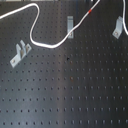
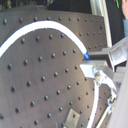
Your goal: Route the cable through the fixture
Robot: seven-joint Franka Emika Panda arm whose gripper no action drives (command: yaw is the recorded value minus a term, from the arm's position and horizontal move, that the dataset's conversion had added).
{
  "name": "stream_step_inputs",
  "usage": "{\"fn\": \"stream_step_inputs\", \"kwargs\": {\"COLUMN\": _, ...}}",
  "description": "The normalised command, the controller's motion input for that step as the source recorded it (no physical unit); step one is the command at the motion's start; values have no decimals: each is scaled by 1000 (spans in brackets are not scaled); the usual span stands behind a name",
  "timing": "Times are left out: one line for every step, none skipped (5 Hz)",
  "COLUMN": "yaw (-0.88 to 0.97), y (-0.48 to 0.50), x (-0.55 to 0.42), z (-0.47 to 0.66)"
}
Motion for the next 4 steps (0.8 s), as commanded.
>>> {"fn": "stream_step_inputs", "kwargs": {"yaw": 0, "y": -21, "x": -34, "z": 1}}
{"fn": "stream_step_inputs", "kwargs": {"yaw": 37, "y": -65, "x": -114, "z": -15}}
{"fn": "stream_step_inputs", "kwargs": {"yaw": 9, "y": -366, "x": -263, "z": -28}}
{"fn": "stream_step_inputs", "kwargs": {"yaw": 91, "y": -72, "x": 65, "z": -1}}
